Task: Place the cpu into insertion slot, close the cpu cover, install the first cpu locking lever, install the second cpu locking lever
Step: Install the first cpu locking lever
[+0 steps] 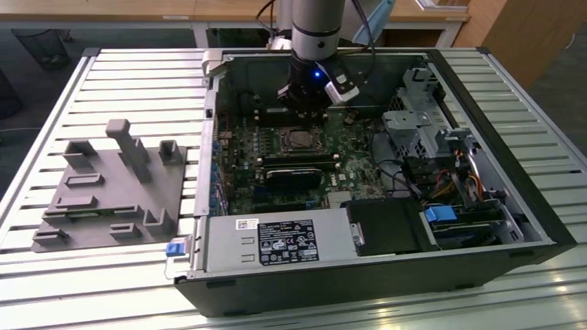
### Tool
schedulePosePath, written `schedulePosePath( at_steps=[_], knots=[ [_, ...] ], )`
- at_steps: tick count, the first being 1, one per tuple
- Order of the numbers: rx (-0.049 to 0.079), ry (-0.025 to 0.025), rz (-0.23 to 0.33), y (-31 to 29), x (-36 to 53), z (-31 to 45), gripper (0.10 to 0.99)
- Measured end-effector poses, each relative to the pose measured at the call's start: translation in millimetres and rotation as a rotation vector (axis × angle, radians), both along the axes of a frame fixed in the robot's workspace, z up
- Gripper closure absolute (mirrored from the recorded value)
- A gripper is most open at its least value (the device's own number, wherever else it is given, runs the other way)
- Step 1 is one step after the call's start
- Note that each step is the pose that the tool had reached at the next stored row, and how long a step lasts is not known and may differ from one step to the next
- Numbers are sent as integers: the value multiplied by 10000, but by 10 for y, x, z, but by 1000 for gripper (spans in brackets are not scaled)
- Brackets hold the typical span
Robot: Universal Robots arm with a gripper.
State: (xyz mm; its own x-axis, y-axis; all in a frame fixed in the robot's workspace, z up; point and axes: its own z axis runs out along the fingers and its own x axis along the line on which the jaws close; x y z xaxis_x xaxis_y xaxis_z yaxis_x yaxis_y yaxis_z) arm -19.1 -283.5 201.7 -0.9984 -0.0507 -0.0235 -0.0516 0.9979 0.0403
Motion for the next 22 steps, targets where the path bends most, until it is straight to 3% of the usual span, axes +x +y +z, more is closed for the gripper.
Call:
schedulePosePath(
  at_steps=[7,22],
  knots=[
    [-131,1,-3,1,0,-23,980],
    [-113,0,-5,20,17,-55,980]
  ],
)
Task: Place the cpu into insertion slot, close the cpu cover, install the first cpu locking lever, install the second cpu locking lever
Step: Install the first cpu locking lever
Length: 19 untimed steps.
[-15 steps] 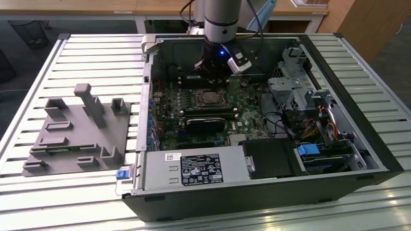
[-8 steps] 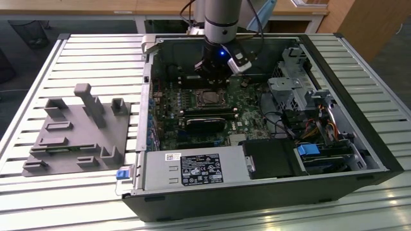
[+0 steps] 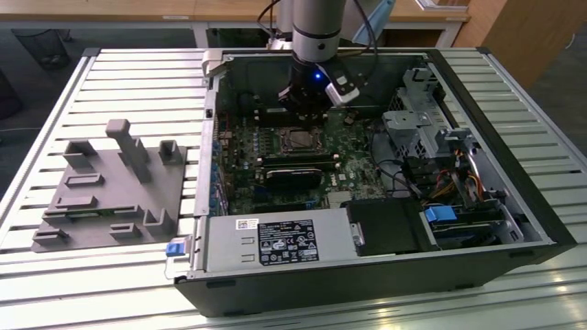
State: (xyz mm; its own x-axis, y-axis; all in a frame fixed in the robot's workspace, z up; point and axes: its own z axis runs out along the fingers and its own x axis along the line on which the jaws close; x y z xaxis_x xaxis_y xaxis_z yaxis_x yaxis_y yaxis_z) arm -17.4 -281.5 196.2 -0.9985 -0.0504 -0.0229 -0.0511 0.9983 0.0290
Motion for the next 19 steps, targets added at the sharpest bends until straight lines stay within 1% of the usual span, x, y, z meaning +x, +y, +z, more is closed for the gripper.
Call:
schedulePosePath(
  at_steps=[3,5,9,10,14,19],
  knots=[
    [53,0,1,12,0,0,980],
    [79,-11,0,17,2,13,980],
    [64,-2,-1,15,0,127,980],
    [61,0,0,14,0,142,980],
    [61,-1,-12,-6,0,143,980],
    [63,-2,-13,-16,1,143,980]
  ],
)
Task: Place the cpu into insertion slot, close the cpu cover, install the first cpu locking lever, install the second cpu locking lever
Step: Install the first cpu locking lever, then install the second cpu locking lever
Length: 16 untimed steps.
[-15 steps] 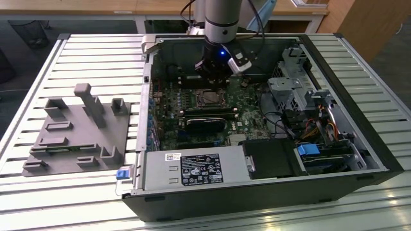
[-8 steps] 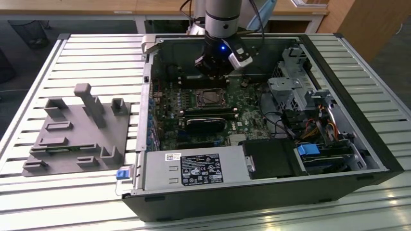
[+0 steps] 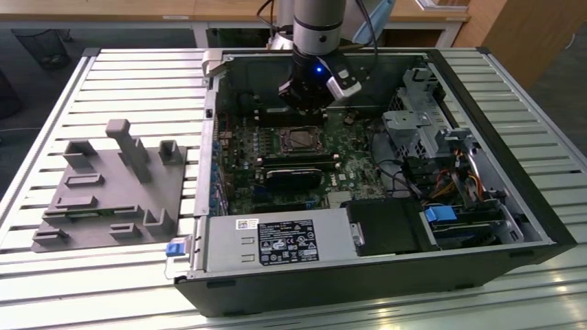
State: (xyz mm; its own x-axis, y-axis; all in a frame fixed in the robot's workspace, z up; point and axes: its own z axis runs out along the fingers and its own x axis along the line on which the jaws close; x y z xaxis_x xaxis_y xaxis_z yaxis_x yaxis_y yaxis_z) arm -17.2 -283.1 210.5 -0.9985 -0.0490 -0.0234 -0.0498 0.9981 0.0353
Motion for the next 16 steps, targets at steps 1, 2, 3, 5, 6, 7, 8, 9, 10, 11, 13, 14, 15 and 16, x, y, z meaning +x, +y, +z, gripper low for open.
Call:
schedulePosePath(
  at_steps=[1,2,3,5,6,7,8,9,10,11,13,14,15,16],
  knots=[
    [0,0,1,-2,0,0,980],
    [-1,0,0,-6,2,0,980],
    [0,0,0,-9,3,0,980],
    [0,0,1,-11,4,0,980],
    [0,0,1,-13,4,0,980],
    [-3,1,0,-16,5,1,980],
    [-2,1,0,-19,5,1,980],
    [-2,1,0,-22,6,1,980],
    [-1,0,0,-26,6,0,980],
    [-2,1,0,-31,6,0,980],
    [-1,0,0,-40,7,0,980],
    [0,0,0,-45,7,0,980],
    [0,0,0,-57,7,0,980],
    [-1,0,0,-65,7,0,980]
  ],
)
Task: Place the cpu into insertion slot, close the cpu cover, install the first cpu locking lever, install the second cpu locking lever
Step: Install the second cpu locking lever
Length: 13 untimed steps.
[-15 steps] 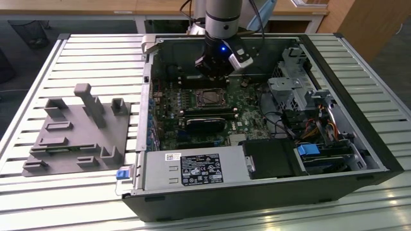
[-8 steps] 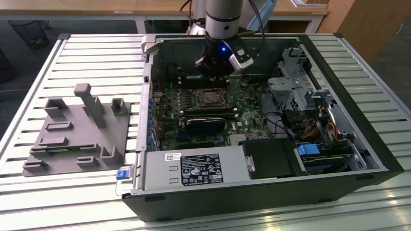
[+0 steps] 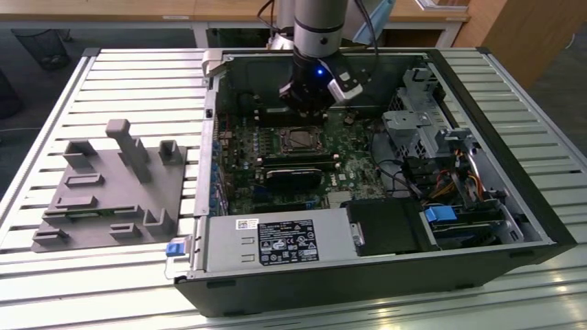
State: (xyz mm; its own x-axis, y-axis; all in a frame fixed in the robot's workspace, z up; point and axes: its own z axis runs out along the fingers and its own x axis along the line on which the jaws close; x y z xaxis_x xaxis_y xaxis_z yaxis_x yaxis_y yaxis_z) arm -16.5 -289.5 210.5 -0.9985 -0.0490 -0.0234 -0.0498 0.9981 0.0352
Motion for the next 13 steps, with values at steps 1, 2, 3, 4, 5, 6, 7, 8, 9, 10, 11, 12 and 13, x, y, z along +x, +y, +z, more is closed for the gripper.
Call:
schedulePosePath(
  at_steps=[1,2,3,4,5,6,7,8,9,10,11,12,13],
  knots=[
    [-1,1,0,-5,0,0,980],
    [0,0,0,-6,0,0,980],
    [0,0,-1,-6,0,1,980],
    [-2,1,-2,-7,0,9,980],
    [-2,1,-1,-7,0,29,980],
    [2,0,-1,-7,0,62,980],
    [5,0,-1,-7,0,104,980],
    [6,0,-1,-7,0,145,980],
    [5,1,-1,-7,0,183,980],
    [8,-1,-1,-7,0,229,980],
    [5,1,-1,-7,0,270,980],
    [5,0,-1,-7,0,306,980],
    [5,1,-1,-8,0,330,980]
  ],
)
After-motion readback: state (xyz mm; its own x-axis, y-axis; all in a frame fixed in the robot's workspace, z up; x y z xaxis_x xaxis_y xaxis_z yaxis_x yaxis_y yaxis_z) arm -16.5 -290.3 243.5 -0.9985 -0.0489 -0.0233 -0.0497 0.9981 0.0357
